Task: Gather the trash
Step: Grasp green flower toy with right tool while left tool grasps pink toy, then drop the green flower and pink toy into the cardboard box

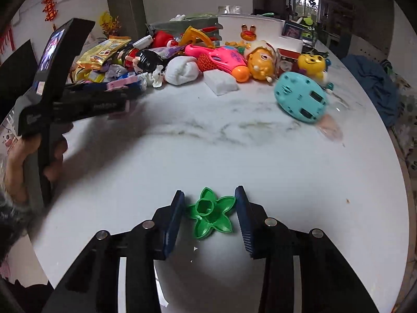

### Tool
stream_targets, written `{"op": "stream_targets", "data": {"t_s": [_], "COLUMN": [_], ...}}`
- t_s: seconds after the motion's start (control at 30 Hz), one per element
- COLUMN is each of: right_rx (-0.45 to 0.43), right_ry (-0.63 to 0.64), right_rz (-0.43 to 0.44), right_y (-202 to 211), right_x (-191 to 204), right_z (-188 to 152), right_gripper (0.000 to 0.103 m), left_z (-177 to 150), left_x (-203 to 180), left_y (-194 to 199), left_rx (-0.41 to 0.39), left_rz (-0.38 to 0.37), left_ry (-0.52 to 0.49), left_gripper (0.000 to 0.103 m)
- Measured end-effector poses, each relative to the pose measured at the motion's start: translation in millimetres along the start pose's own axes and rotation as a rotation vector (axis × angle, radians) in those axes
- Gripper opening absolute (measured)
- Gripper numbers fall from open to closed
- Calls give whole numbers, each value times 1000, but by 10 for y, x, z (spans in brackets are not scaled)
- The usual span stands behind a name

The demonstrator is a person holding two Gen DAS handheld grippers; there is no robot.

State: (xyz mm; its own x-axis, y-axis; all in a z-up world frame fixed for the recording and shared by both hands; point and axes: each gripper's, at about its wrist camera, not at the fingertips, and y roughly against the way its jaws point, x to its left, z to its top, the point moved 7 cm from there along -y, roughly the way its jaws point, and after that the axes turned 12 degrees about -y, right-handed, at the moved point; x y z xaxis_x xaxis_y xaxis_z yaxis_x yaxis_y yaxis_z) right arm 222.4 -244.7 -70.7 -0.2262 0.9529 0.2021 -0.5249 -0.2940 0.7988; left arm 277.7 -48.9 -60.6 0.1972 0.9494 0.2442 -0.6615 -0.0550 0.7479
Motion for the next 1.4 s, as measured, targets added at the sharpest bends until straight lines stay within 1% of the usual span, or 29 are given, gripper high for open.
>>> {"op": "stream_targets", "data": {"t_s": [0.07,0.1,0.23,0.27,0.37,0.43,0.53,0.63,0.7,0.77,0.83,0.9,0.93,0.97,1.0,1.03,1.07,1.1,1.17,1.2,1.27,1.33,1.4], "right_rx": [0,0,-9,-14,-42,-60,-82,-97,-95,-75,-41,16,44,86,110,116,119,128,123,112,82,48,27], "right_ry": [-23,-36,-63,-66,-73,-71,-57,-33,-22,-11,-2,-3,-11,-22,-24,-13,3,20,23,12,-8,-24,-44], "right_rz": [11,20,37,41,56,69,91,119,148,174,183,181,180,175,160,133,123,117,125,139,151,147,151], "right_y": [37,32,140,183,380,523,779,1062,1254,1352,1345,1199,1092,928,803,674,613,577,596,638,725,795,850], "right_x": [13,15,116,146,253,335,493,664,792,887,959,1004,1004,998,994,981,985,993,999,997,972,929,895], "right_z": [-45,-39,-173,-206,-321,-406,-589,-798,-989,-1204,-1455,-1715,-1836,-1990,-2102,-2222,-2288,-2336,-2350,-2320,-2213,-2089,-1944], "right_gripper": [40,40,40,40,40,40,40,40,40,40,40,40,41,45,52,65,67,67,66,67,70,72,72], "left_z": [-79,-115,-396,-529,-826,-1098,-1407,-1700,-1883,-2083,-2347,-2568,-2671,-2810,-2908,-2983,-3062,-3147,-3231,-3255,-3247,-3159,-3075], "left_x": [-8,-25,-37,-43,-93,-151,-268,-368,-418,-464,-540,-597,-638,-683,-712,-738,-762,-767,-754,-724,-681,-628,-590], "left_y": [144,236,847,1080,1540,1871,2174,2411,2470,2464,2343,2156,2038,1865,1774,1676,1572,1460,1370,1345,1366,1401,1460], "left_rx": [-12,-25,-107,-134,-176,-205,-223,-229,-211,-182,-128,-68,-36,8,29,48,74,106,135,146,145,129,117], "left_rz": [-57,-69,-121,-119,-111,-120,-119,-139,-165,-182,-198,-198,-212,-216,-214,-227,-238,-237,-240,-228,-210,-170,-135], "left_ry": [15,15,6,-9,-47,-69,-100,-114,-116,-125,-146,-165,-182,-201,-213,-227,-239,-246,-245,-244,-243,-246,-244], "left_gripper": [59,55,54,54,51,51,51,51,51,51,52,52,57,64,81,87,87,87,87,87,87,87,87]}}
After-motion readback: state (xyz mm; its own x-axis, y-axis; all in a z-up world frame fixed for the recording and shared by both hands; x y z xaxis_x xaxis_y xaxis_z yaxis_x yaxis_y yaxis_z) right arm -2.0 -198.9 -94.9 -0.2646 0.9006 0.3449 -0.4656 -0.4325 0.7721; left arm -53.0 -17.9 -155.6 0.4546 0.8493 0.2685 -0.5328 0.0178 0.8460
